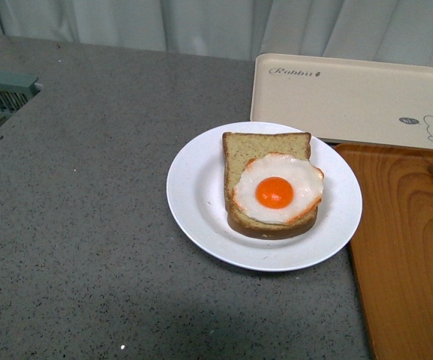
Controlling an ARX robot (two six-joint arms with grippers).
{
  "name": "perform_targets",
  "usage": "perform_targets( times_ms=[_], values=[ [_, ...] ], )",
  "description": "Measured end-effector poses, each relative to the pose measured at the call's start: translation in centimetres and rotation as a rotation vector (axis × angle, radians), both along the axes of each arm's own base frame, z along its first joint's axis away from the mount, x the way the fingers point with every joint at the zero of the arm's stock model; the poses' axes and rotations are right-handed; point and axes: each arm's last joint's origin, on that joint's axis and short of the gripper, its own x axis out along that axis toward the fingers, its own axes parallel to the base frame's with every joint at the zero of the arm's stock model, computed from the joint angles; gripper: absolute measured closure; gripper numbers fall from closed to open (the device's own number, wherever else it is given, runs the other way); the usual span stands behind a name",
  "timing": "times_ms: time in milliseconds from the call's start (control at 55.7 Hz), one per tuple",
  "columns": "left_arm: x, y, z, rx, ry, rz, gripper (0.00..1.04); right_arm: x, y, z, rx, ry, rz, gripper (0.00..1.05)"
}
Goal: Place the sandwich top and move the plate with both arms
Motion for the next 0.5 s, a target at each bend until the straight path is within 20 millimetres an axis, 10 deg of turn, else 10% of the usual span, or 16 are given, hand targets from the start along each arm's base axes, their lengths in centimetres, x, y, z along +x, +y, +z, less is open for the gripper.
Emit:
perform_targets(
  times_ms=[502],
  values=[
    [0.0,0.0,0.01,0.0,0.0,0.0,0.06,0.0,0.0,0.0,0.0,0.0,0.0,0.09]
  ],
)
